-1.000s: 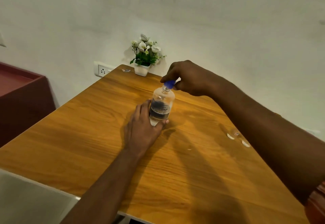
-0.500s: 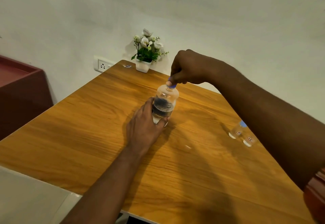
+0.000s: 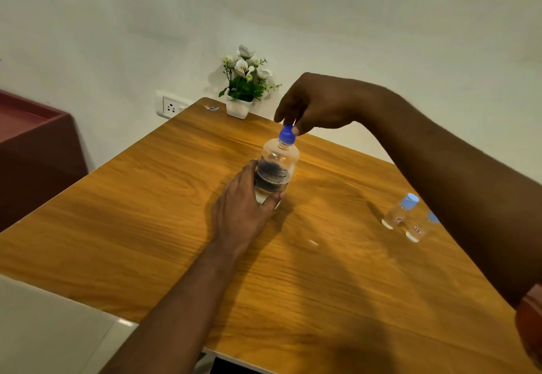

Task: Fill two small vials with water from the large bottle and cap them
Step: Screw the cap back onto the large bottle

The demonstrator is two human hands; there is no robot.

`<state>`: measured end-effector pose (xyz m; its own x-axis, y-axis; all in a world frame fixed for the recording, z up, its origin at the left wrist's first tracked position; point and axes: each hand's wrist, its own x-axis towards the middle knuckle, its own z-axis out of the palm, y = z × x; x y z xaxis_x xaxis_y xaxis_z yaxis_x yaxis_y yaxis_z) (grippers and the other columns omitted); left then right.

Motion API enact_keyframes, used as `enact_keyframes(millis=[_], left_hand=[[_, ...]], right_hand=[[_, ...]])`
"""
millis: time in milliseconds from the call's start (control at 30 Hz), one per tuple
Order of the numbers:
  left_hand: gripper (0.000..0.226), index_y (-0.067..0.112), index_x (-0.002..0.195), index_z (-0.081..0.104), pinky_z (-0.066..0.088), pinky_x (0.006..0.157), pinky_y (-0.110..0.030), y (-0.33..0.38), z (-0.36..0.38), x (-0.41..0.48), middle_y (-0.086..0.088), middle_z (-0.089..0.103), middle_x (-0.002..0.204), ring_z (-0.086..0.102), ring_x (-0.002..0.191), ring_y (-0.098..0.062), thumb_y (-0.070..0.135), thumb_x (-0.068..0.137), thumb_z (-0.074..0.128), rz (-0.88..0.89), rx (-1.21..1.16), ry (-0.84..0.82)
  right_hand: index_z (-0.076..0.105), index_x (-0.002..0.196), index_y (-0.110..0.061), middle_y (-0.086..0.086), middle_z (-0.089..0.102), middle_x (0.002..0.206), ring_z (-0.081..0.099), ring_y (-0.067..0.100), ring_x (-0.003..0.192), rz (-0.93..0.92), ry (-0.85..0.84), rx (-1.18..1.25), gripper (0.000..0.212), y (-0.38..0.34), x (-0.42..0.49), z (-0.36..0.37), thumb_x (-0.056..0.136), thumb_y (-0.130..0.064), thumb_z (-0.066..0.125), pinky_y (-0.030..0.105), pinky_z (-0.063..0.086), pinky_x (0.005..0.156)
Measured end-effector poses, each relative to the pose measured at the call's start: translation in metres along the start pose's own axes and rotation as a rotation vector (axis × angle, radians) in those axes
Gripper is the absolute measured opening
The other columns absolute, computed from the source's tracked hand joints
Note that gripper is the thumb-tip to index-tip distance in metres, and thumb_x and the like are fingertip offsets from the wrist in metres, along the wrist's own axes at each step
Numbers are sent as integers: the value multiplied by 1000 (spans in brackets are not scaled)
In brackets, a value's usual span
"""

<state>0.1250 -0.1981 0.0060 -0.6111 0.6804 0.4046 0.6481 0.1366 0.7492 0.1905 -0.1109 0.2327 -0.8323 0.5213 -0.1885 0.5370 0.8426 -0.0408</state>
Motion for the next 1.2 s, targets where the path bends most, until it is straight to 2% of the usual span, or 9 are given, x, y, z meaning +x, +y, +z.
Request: enact_keyframes(millis=[100,233,367,467,667,800,900,1000,1200], left_hand=[[82,30,141,29,35,84,-26,0,0,0,3,52,136,50,123,-18,59,75,69,-1,1,-6],[81,29,142,30,38,84,-27,1,0,0,3,53,135,51,123,-18,58,76,69,3,9,-4],[81,31,142,29,42,88,-31,1,-1,0,4,51,137,49,124,-17,57,76,69,-6,2,-25],[82,31,143,29,44,90,-33,2,-2,0,4,51,137,49,124,-17,57,76,69,-9,0,-33],[80,30,142,31,43,90,-31,3,-4,0,5,51,138,49,124,-17,57,77,69,-7,-16,-41],[81,29,143,30,41,89,-30,3,-4,0,4,51,138,49,124,-17,57,77,69,-11,-8,-42],[81,29,143,30,41,89,-30,3,-3,0,4,51,138,49,124,-18,58,76,68,-15,-7,-42],[81,30,142,30,36,85,-26,3,-3,0,4,51,137,50,123,-17,57,76,69,-11,4,-31],[78,28,141,34,38,82,-25,2,-3,-1,4,55,133,53,119,-16,55,77,69,16,8,6]], right_hand=[[67,123,-8,7,69,120,63,17,104,-20,-4,-14,37,2,3,2,87,-3,69,33,51,93],[72,110,-6,6,74,94,65,9,72,11,12,-15,26,5,12,3,88,-21,71,22,51,65],[69,81,-8,-1,68,66,64,11,59,63,45,-49,32,6,16,9,89,-38,68,22,46,56],[62,70,-11,0,65,60,63,14,56,116,72,-114,43,2,17,15,92,-48,60,25,48,60],[67,79,-8,6,72,74,66,16,71,192,108,-71,63,4,7,20,91,-66,44,33,48,76],[60,132,-11,9,68,124,60,13,97,33,74,47,44,10,-1,2,90,-23,69,27,46,83],[61,131,-9,8,67,126,62,14,104,-35,14,66,49,12,-2,1,85,1,70,27,51,87],[67,124,-8,8,69,123,63,15,103,-63,29,25,41,11,3,7,84,0,71,30,50,91],[74,107,-8,2,75,91,67,8,72,-31,57,-17,28,13,13,10,83,-23,77,20,49,64]])
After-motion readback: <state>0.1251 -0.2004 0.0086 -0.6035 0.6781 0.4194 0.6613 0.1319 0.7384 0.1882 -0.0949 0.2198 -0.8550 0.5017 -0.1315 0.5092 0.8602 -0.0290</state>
